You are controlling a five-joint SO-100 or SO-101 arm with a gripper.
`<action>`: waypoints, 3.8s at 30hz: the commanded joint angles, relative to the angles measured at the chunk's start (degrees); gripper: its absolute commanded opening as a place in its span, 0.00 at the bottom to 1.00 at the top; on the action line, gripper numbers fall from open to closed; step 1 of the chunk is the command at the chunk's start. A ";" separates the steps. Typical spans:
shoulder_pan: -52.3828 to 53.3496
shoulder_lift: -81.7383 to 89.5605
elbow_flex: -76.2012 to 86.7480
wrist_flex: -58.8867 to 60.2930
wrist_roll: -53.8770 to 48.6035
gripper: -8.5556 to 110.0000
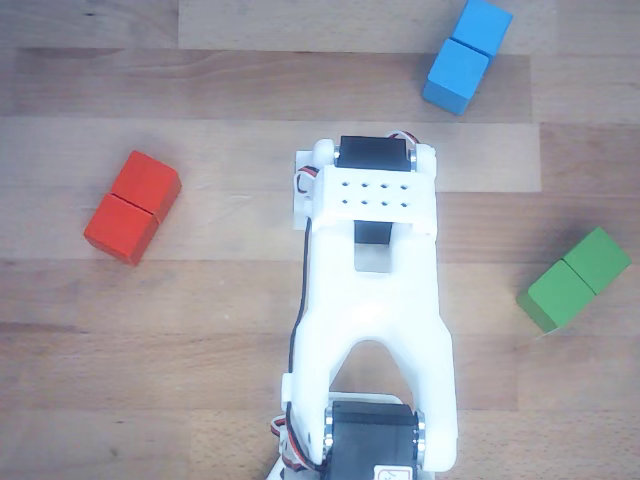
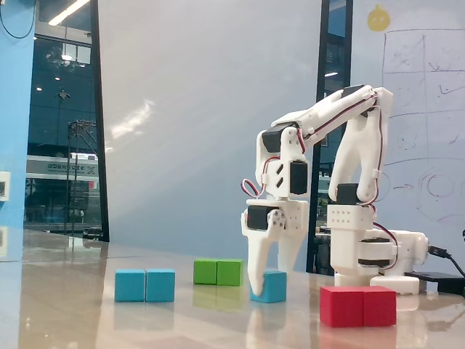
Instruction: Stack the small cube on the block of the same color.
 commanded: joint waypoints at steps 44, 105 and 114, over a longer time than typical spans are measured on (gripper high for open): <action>8.61 -24.08 -68.99 25.40 -0.88 0.15; 12.13 -46.32 -82.00 25.31 -0.88 0.15; 12.13 -48.08 -85.96 26.19 -0.88 0.15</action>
